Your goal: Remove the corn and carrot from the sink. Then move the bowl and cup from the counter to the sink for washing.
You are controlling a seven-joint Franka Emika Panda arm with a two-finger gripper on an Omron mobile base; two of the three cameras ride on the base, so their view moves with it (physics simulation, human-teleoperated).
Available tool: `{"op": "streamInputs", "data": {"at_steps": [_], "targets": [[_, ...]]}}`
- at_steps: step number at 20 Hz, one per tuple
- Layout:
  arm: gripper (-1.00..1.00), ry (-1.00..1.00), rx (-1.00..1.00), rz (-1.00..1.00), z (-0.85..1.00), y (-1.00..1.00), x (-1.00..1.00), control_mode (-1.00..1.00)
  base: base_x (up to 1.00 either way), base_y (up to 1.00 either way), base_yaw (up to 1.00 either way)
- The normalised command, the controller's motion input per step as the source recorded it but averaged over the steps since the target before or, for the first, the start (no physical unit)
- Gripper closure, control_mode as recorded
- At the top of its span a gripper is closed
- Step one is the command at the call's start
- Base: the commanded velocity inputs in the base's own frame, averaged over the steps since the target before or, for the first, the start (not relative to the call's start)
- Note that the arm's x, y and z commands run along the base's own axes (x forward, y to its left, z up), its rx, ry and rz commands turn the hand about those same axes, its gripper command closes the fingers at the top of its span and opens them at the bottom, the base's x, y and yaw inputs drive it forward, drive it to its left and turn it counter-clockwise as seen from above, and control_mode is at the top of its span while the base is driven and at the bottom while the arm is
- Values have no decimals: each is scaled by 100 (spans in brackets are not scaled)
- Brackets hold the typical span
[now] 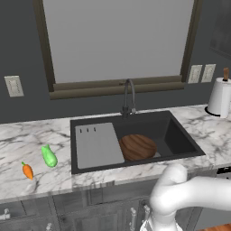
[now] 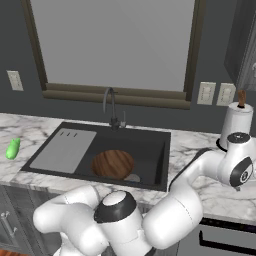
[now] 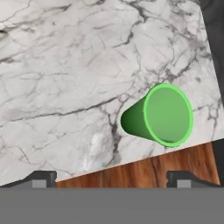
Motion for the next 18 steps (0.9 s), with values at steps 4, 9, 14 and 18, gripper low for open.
{"op": "streamInputs", "data": {"at_steps": [4, 9, 14, 18], "targets": [[-100, 4, 0, 2, -12, -21, 14, -100, 0, 0, 0], [-100, 6, 0, 1, -12, -19, 15, -100, 0, 0, 0], [-100, 3, 0, 3, -8, -13, 16, -100, 0, 0, 0], [-100, 2, 1, 4, -8, -17, 14, -100, 0, 0, 0]]}}
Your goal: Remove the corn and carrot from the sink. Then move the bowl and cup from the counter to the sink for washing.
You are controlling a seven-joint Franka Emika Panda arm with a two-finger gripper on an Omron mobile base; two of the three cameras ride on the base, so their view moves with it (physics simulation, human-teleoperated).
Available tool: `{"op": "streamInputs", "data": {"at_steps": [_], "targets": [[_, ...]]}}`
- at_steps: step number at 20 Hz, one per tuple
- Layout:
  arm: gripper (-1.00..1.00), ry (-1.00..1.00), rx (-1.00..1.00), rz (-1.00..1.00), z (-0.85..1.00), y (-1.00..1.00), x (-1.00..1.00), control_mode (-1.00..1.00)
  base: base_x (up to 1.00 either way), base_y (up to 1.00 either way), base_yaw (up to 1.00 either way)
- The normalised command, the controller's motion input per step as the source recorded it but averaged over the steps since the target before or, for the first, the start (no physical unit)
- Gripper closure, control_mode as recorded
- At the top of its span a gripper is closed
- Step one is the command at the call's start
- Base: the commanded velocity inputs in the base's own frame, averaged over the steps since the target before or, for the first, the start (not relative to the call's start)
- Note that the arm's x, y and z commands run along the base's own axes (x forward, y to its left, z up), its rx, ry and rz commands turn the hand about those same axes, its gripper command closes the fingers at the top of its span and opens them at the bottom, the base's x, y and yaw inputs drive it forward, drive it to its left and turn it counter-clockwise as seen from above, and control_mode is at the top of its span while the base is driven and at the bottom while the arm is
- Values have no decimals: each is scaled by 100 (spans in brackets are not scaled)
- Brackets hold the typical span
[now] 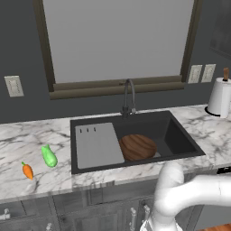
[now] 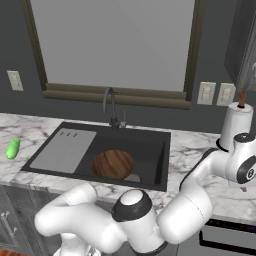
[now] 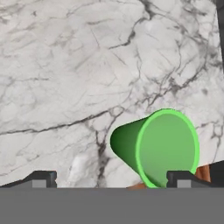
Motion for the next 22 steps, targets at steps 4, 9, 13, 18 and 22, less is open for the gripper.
{"op": "streamInputs", "data": {"at_steps": [4, 9, 13, 18, 22], "targets": [[-100, 3, 1, 3, -10, -22, 10, -100, 0, 0, 0], [-100, 4, 3, 3, -13, -21, 11, -100, 0, 0, 0], [-100, 6, 4, 3, -15, -13, 11, -100, 0, 0, 0], [-100, 5, 7, 3, -15, -10, 7, -100, 0, 0, 0], [-100, 6, 6, 3, -16, -11, 9, -100, 0, 0, 0]]}}
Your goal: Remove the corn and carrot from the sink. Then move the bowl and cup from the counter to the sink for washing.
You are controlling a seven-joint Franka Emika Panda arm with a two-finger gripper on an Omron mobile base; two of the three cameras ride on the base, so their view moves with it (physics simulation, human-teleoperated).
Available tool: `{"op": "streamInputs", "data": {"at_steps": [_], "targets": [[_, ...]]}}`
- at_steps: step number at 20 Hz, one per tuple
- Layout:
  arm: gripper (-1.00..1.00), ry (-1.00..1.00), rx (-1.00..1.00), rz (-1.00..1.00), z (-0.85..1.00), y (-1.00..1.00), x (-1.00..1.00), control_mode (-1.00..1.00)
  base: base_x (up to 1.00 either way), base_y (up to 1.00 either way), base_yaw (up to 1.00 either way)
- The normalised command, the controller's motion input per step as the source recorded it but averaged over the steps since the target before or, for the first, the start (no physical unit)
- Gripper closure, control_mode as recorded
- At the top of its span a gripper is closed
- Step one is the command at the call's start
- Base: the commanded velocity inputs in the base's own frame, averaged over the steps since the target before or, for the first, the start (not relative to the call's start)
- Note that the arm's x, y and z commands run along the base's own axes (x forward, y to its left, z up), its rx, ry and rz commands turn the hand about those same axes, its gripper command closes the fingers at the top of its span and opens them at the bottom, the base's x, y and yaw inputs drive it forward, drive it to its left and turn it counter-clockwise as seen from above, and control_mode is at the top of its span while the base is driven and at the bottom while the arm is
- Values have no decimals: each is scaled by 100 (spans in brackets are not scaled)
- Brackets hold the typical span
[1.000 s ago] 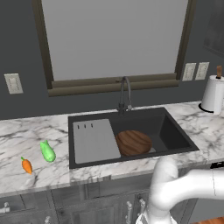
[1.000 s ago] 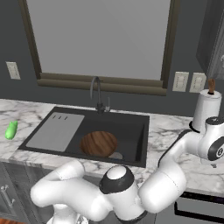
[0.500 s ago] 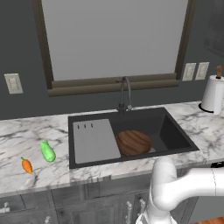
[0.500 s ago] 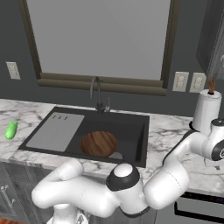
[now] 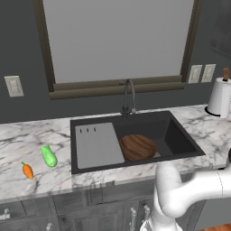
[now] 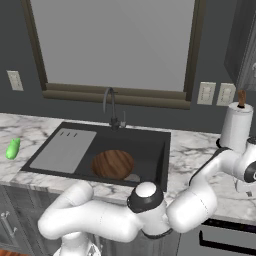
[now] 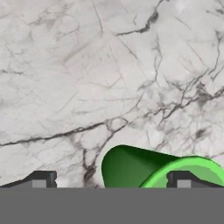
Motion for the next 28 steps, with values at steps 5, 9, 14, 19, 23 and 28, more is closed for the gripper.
{"op": "streamInputs", "data": {"at_steps": [5, 9, 14, 19, 23, 28], "targets": [[-100, 6, 5, 3, -14, -13, 9, -100, 0, 0, 0], [-100, 5, 3, 3, -11, -13, 11, -100, 0, 0, 0], [-100, 3, 4, 3, -11, -14, 6, -100, 0, 0, 0], [100, 10, 4, 0, -23, -6, -19, -100, 0, 0, 0], [100, 11, 5, 0, -28, -5, -33, -100, 0, 0, 0], [100, 10, 6, 0, -31, 0, -27, -100, 0, 0, 0]]}}
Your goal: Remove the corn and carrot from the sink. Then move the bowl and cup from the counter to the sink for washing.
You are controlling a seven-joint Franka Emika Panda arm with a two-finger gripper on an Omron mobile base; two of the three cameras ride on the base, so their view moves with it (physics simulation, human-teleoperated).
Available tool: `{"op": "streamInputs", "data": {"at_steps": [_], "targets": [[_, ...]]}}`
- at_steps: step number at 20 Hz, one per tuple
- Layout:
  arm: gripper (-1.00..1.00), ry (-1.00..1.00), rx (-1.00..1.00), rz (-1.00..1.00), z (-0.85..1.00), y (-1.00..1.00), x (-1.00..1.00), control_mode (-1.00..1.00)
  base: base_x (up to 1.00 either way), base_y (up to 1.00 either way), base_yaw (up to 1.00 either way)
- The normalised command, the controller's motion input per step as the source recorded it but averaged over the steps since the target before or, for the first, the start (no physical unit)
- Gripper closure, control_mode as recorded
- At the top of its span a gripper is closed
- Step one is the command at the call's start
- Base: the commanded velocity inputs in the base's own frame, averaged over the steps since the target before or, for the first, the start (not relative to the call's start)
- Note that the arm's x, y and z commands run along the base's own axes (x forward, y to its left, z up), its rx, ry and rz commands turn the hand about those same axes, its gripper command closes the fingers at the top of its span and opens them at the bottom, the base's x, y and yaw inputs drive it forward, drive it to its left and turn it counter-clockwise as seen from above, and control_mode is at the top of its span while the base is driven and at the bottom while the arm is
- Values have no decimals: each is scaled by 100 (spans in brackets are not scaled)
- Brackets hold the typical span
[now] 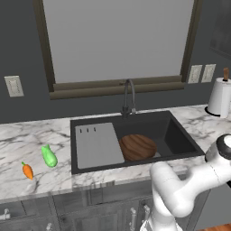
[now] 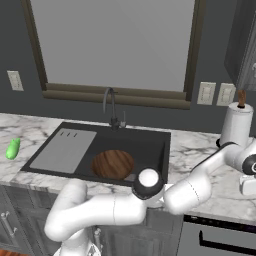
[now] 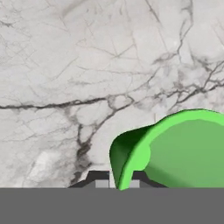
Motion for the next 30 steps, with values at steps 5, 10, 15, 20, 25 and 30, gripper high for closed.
{"op": "streamInputs", "data": {"at_steps": [5, 10, 15, 20, 25, 30], "targets": [[100, 3, 11, 1, -19, 3, -23, -100, 0, 0, 0], [100, 0, 11, 4, 2, 23, -17, -100, 0, 0, 0], [100, 1, 2, 7, 15, 31, -13, -100, 0, 0, 0], [100, 0, 0, 8, 10, 38, -18, -100, 0, 0, 0], [100, -12, 0, 10, 2, 46, -20, -100, 0, 0, 0], [100, -13, 0, 10, 1, 51, -16, -100, 0, 0, 0]]}}
